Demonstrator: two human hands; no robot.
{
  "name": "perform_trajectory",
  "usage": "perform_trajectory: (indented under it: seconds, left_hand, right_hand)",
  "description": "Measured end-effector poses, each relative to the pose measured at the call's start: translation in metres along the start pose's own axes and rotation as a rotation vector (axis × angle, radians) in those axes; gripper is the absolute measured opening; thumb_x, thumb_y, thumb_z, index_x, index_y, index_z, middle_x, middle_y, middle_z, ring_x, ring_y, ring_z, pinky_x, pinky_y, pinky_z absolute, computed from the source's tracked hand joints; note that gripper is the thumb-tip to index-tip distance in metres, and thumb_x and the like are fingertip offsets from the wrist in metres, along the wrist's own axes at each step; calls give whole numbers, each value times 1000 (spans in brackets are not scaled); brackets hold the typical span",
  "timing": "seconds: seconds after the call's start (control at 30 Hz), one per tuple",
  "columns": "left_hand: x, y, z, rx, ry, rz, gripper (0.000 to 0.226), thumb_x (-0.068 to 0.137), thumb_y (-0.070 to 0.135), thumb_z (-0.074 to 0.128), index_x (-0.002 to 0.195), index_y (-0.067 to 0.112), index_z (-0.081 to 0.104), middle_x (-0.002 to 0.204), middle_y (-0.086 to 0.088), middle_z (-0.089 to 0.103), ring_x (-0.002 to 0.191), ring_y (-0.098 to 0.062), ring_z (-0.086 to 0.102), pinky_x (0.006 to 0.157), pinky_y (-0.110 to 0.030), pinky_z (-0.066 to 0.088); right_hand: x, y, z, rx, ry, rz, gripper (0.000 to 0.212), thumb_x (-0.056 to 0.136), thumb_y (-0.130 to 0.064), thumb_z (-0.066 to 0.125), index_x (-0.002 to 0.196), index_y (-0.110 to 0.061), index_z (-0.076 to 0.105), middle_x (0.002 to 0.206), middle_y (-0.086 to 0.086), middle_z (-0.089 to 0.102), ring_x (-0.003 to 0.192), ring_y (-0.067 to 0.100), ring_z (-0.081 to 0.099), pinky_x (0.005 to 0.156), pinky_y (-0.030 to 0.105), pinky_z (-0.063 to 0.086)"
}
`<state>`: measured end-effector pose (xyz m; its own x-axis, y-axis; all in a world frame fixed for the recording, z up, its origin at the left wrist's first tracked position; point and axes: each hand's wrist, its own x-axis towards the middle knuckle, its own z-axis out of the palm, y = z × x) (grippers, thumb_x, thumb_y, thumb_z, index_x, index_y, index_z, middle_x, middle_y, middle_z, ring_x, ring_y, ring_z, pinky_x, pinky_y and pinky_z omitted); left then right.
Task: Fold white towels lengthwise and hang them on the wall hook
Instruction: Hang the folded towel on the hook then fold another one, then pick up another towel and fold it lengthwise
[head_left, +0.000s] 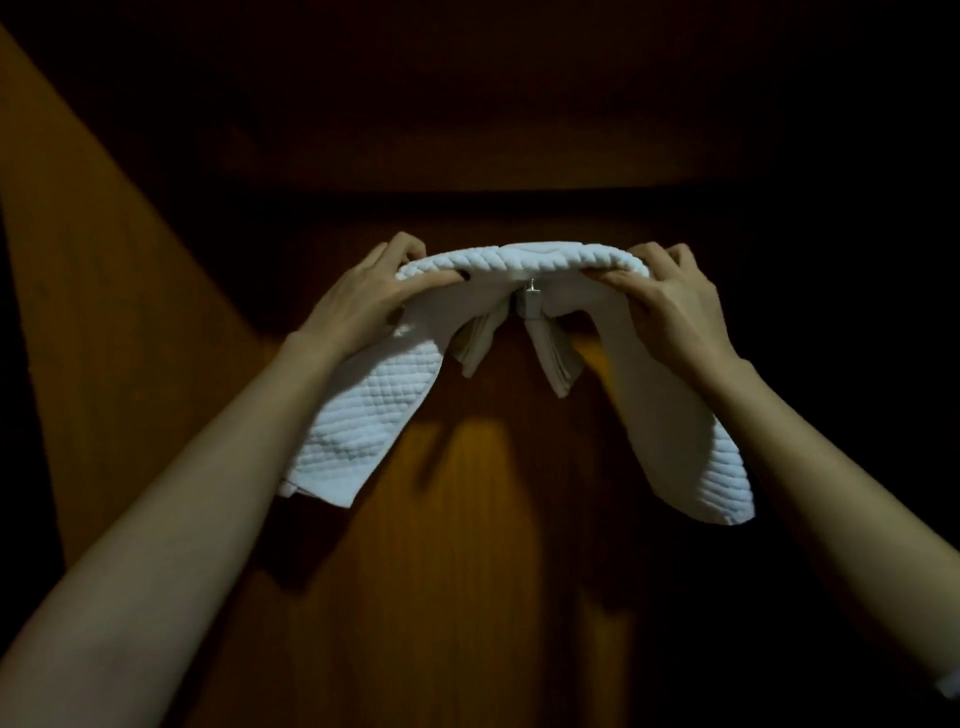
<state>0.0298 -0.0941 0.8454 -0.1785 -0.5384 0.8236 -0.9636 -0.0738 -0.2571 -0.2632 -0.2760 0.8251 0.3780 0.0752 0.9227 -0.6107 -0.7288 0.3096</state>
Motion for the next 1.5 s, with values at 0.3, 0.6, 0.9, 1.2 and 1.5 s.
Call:
perform_trajectory:
  seconds: [0.3, 0.6, 0.9, 1.2, 1.5]
  left_hand:
    - [-43, 34, 52, -58, 125, -79, 59, 86, 2, 59, 137, 28, 43, 117, -4, 44, 100, -23, 49, 65, -40, 53]
    - [-76, 124, 97, -390, 156, -383, 80, 84, 16, 69, 142, 41, 20, 144, -4, 27, 102, -27, 57, 77, -37, 54]
    - [-148, 155, 162, -422, -78, -578, 59, 95, 17, 51, 143, 44, 31, 134, -10, 43, 103, -33, 59, 84, -41, 50]
    - [-161, 185, 155, -309, -115, -560, 56, 96, 17, 48, 146, 34, 30, 134, -15, 46, 89, -41, 63, 73, -45, 52]
    - [-171, 179, 111, -205, -300, -370, 70, 94, 24, 54, 150, 33, 15, 124, -11, 50, 80, -35, 64, 64, -41, 51]
  right_hand:
    - [-28, -41, 31, 58, -132, 117, 49, 94, -3, 49, 139, -22, 51, 113, 12, 54, 93, 30, 47, 55, 30, 33]
    - [-54, -92, 30, 206, -221, 177, 68, 87, -4, 56, 147, -27, 37, 128, 7, 49, 103, 24, 47, 65, 32, 47]
    - [-131, -103, 49, 273, -315, 351, 70, 88, -7, 54, 148, -33, 28, 135, 9, 48, 102, 24, 57, 62, 34, 52]
    - [-163, -140, 42, 172, -336, 331, 53, 88, -15, 33, 138, -16, 50, 111, 14, 63, 84, 32, 59, 58, 33, 41]
    - [-172, -137, 8, 457, -622, 399, 63, 89, -10, 55, 144, -32, 35, 134, 4, 51, 97, 24, 61, 68, 40, 55]
